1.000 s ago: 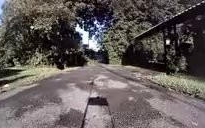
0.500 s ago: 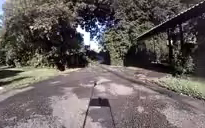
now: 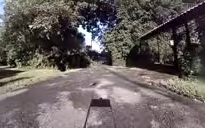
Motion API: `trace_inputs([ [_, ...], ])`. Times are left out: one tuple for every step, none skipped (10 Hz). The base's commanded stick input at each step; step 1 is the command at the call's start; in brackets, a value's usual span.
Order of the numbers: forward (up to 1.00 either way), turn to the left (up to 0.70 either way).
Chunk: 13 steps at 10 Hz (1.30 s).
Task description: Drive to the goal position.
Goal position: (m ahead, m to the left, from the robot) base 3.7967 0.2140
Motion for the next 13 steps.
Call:
trace_inputs([
  [0.70,0.00],
  [0.70,0.00],
  [0.70,0.00],
  [0.70,0.00],
  [0.70,0.00],
  [0.70,0.00],
  [0.70,0.00],
  [0.70,0.00],
  [0.70,0.00],
  [0.70,0.00],
  [0.70,0.00],
  [0.70,0.00],
  [0.70,0.00],
])
